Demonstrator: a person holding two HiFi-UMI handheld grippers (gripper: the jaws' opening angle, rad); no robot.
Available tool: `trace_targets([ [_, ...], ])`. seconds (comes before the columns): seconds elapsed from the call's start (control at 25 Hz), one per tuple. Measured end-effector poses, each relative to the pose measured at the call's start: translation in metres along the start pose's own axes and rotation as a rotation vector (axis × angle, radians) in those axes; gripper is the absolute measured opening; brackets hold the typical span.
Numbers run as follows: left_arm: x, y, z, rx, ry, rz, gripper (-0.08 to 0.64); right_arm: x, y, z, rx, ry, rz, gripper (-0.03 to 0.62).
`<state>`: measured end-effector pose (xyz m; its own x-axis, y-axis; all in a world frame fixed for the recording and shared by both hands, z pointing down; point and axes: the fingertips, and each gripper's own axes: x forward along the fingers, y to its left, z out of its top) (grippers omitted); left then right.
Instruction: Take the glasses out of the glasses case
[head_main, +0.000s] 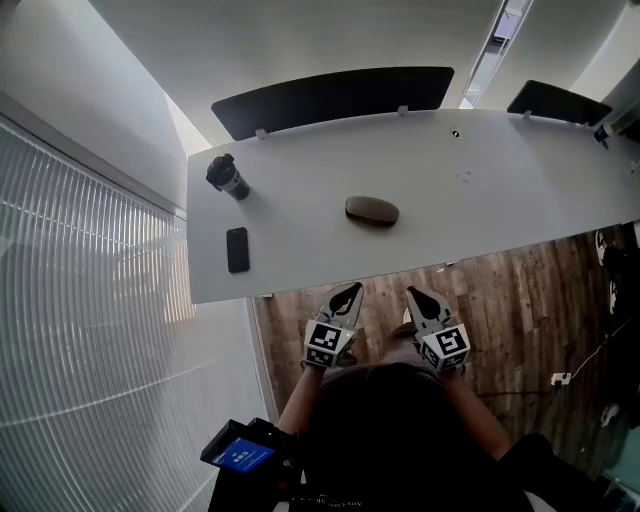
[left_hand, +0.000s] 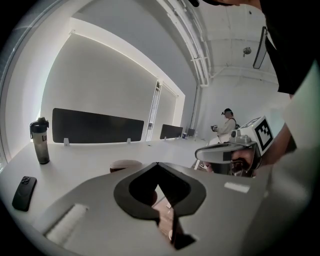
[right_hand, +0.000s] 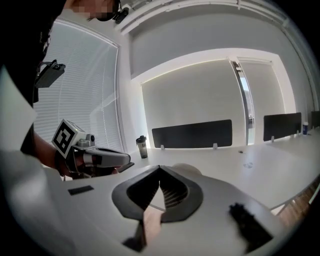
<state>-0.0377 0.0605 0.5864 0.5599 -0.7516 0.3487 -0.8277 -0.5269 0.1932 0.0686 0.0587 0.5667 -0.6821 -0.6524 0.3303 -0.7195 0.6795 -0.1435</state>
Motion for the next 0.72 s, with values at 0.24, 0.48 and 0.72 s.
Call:
trace_targets([
  [0.24,0.033,0.012,0.013,-0.023,-0.023,0.069,0.002,0.031,-0.019,0.017,-0.059,0.047,0.082,0.008],
  [0.48,0.062,0.020,0.027,-0.055,-0.034,0.163,0.002,0.049,-0.041,0.036,-0.107,0.065,0.198,0.008],
  [0.72,0.100,0.012,0.042,-0.073,-0.054,0.210,0.002,0.049,-0.081,0.046,-0.105,0.070,0.240,0.008],
])
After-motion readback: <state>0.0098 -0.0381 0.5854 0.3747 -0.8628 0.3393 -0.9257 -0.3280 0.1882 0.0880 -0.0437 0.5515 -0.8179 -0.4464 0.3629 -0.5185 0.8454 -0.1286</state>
